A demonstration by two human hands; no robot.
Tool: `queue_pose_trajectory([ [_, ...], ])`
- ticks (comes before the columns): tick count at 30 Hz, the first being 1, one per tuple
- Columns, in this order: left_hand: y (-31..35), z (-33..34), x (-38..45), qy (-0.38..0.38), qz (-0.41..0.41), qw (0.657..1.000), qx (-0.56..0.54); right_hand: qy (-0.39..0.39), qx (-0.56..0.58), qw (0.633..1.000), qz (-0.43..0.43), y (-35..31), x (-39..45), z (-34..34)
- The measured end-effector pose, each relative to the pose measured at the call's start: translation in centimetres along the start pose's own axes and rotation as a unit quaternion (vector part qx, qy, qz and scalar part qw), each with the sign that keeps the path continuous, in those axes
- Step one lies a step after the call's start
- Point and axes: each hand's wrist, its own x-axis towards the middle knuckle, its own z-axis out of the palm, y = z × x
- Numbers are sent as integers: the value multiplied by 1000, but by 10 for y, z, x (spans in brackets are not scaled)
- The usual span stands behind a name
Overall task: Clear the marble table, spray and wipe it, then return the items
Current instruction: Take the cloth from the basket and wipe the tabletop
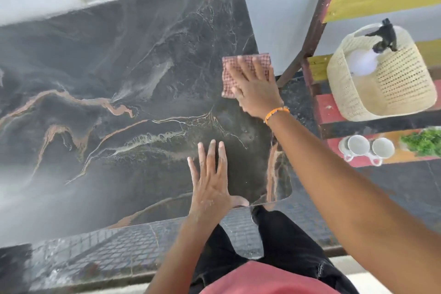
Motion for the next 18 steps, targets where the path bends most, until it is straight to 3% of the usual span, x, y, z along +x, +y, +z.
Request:
queue_pose_trajectory([
  [3, 31, 6, 10, 8, -20, 1000, -14, -10, 131, 990, 43, 36, 8, -4],
  [7, 54, 13, 18, 5, -47, 999, 0, -72, 415, 902, 92, 45, -68, -2],
  [10, 60, 12, 22, -12, -68, 997, 37, -102, 517, 840, 127, 33, -147, 11],
  [12, 62, 10, 23, -25, -73, 996, 42, -122, 543, 821, 128, 27, -187, 14],
  [15, 62, 12, 24, -21, -76, 996, 31, -149, 501, 845, 108, 29, -213, 19],
  [18, 65, 10, 25, -28, -78, 996, 33, -130, 440, 881, 115, 26, -211, 25],
])
